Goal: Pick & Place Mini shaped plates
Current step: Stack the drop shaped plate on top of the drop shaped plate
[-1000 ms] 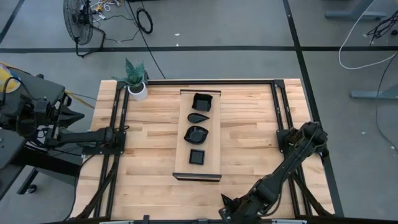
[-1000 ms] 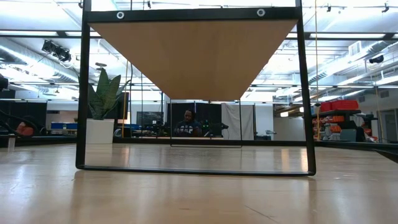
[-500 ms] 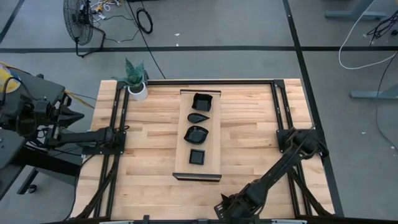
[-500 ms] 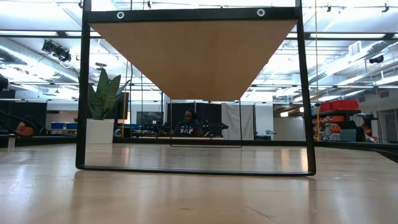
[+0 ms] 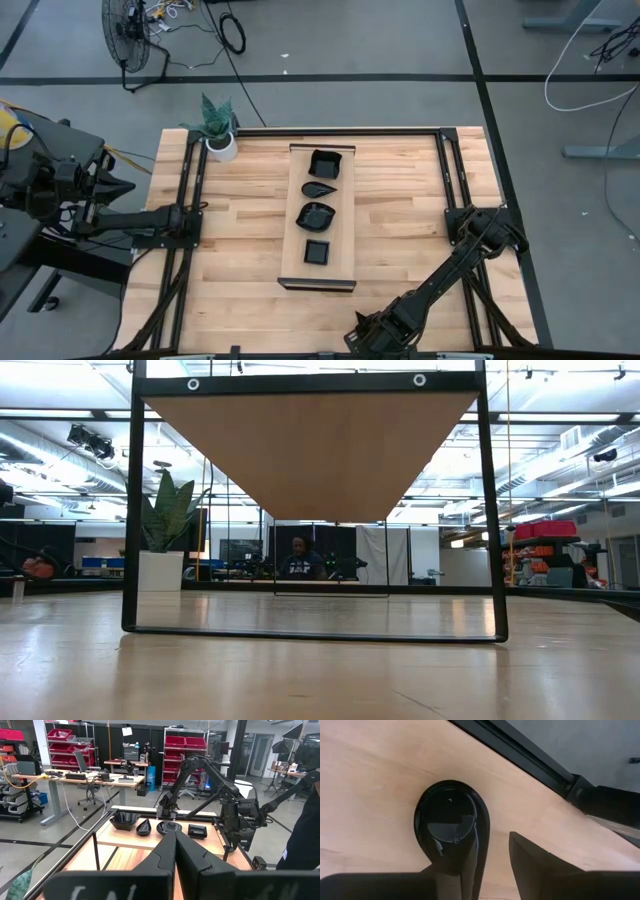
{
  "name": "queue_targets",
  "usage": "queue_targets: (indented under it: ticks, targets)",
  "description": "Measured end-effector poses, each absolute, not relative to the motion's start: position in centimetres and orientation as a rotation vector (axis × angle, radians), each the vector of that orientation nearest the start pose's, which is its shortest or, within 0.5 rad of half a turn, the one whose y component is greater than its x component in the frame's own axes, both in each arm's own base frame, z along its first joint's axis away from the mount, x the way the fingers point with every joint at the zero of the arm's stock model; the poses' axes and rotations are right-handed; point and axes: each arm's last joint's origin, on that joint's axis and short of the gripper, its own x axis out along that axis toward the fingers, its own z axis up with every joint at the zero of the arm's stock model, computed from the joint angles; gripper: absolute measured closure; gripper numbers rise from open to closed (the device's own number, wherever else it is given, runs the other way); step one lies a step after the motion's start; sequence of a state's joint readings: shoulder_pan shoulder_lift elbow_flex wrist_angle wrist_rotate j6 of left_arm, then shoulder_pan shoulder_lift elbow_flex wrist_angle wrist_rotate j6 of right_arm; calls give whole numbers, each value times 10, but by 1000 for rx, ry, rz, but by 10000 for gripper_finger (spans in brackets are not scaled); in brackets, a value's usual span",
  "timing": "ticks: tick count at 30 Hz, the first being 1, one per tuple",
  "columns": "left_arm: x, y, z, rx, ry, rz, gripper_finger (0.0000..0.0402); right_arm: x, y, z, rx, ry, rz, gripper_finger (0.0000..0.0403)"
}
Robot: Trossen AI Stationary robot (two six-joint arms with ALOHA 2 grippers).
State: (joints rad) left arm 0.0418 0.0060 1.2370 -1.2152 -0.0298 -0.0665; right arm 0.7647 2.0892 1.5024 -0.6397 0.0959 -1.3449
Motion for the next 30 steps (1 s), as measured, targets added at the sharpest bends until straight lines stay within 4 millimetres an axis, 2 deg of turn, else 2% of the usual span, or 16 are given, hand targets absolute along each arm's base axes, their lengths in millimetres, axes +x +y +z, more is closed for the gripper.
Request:
queue_targets:
  ticks: [8, 18, 30]
  targets:
    - [-122, -4, 358, -66, -18, 71, 387, 307, 288, 155, -1647, 595, 1314, 285]
    - [-122, -4, 358, -67, -18, 71, 387, 302, 280, 140, -1649, 629, 1327, 285]
    - [-122, -4, 358, -67, -18, 71, 387, 302, 280, 140, -1649, 625, 1325, 291]
